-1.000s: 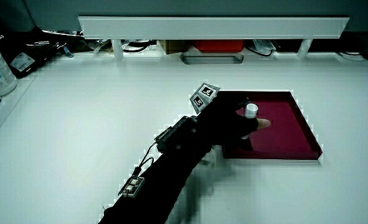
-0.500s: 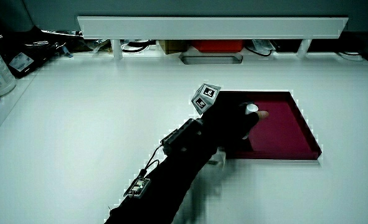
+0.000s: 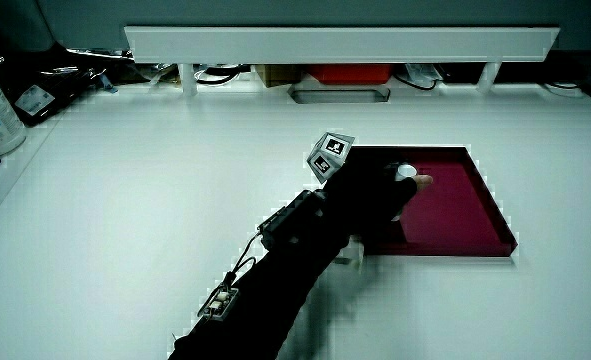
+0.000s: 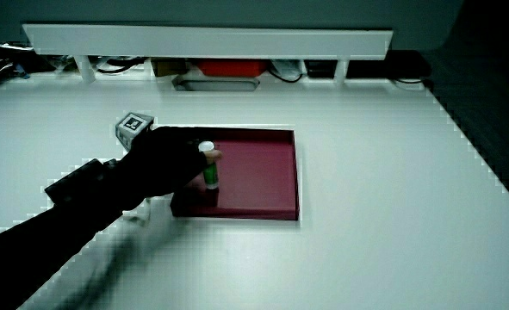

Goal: Pick glue stick

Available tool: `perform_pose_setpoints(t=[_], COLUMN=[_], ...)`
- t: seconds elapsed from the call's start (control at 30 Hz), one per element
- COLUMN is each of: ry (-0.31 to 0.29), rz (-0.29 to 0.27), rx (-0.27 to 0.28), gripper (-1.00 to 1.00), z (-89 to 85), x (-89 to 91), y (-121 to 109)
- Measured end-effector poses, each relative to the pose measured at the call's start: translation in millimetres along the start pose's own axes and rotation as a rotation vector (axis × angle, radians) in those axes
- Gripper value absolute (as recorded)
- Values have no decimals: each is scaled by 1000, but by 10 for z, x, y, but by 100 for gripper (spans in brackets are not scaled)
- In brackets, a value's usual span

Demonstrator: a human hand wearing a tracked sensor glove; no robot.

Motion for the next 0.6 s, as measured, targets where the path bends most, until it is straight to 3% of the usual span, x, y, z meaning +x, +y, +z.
perform_pose_setpoints(t=[0.2, 0.23, 0.27, 0.3, 0.37, 0.6], ry=[-35, -24, -47, 0, -31, -40], rz=[-80, -51, -87, -64, -80, -85], rx=[26, 23, 30, 44, 52, 86], gripper=[100, 100, 100, 100, 100, 100], z=[142, 191, 224, 274, 357, 682], x=[91, 156, 173, 210, 279, 511], y=[-20, -53, -60, -82, -115, -296])
